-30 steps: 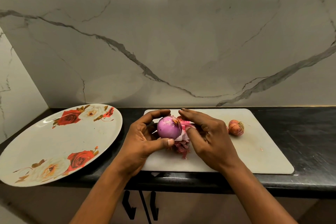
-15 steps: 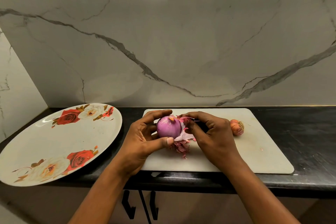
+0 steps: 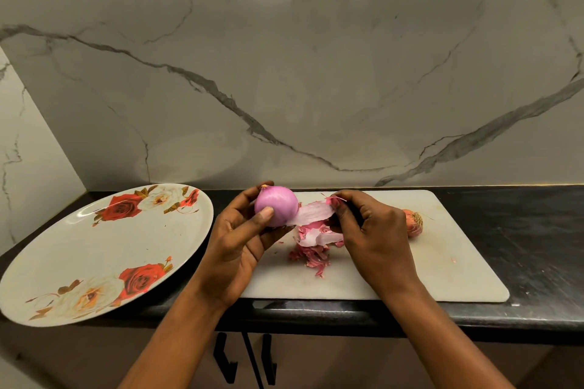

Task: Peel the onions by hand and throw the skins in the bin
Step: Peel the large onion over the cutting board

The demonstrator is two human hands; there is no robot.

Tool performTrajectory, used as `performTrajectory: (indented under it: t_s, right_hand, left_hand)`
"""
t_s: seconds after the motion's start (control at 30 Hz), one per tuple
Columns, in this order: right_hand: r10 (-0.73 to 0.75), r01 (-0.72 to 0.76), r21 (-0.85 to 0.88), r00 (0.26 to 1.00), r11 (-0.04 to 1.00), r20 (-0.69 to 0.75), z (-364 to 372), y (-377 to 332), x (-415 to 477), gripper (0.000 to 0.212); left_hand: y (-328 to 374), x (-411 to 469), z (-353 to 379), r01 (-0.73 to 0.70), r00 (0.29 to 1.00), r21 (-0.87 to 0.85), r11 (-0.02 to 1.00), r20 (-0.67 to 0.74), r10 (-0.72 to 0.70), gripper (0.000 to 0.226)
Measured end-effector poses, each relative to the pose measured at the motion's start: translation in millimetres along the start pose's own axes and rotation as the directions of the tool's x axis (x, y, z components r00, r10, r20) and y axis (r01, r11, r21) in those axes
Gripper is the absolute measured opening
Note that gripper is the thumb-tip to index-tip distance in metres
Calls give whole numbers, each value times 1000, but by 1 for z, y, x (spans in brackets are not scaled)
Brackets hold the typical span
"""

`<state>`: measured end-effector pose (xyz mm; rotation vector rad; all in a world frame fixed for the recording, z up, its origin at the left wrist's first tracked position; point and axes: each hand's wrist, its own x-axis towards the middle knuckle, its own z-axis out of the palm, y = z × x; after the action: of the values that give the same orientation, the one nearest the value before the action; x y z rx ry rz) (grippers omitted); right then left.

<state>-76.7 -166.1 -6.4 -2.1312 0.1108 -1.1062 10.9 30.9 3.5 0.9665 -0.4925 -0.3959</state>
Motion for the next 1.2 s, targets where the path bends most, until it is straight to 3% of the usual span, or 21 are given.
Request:
performTrajectory:
  t_s: [0.23, 0.37, 0.47, 0.63, 0.77, 0.9, 1.0, 1.13, 1.2]
  right_hand:
    - [12, -12, 6, 1000, 1000, 22, -1, -3, -1, 16]
    - [56, -70, 141, 993, 987, 101, -2, -6, -1, 13]
    - [40, -63, 138, 985, 988, 168, 0, -8, 0, 19]
    - [-111, 86, 98, 951, 991, 289, -1, -11, -2, 35]
    - [-223, 218, 45, 954, 975, 202, 2, -6, -3, 20]
    - [-272, 284, -26, 939, 959, 209, 3, -4, -5, 13]
    - [-222, 229, -10, 951, 973, 214, 3, -4, -4, 15]
    - [-45, 18, 153, 983, 988, 175, 2, 2, -1, 18]
    - [-26, 6, 134, 989, 991, 144, 1, 3, -1, 17]
  left_hand:
    - [1, 4, 3, 36, 997, -42, 998, -60, -38, 43]
    - [0, 3, 4, 17, 995, 4, 1000, -101, -16, 47]
    - [-1, 1, 7, -4, 996, 99, 995, -85, 13, 46]
    - [-3, 1, 10, -5, 997, 193, 981, -80, 21, 54]
    - [-6, 1, 12, -28, 995, 263, 964, -88, 53, 54]
    - [-7, 1, 10, -34, 993, 332, 943, -99, 71, 53]
    - [-6, 0, 9, -35, 995, 356, 934, -74, 66, 46]
    - [-2, -1, 10, -1, 999, 223, 975, -52, 13, 38]
    - [2, -1, 7, 14, 999, 135, 991, -39, -8, 38]
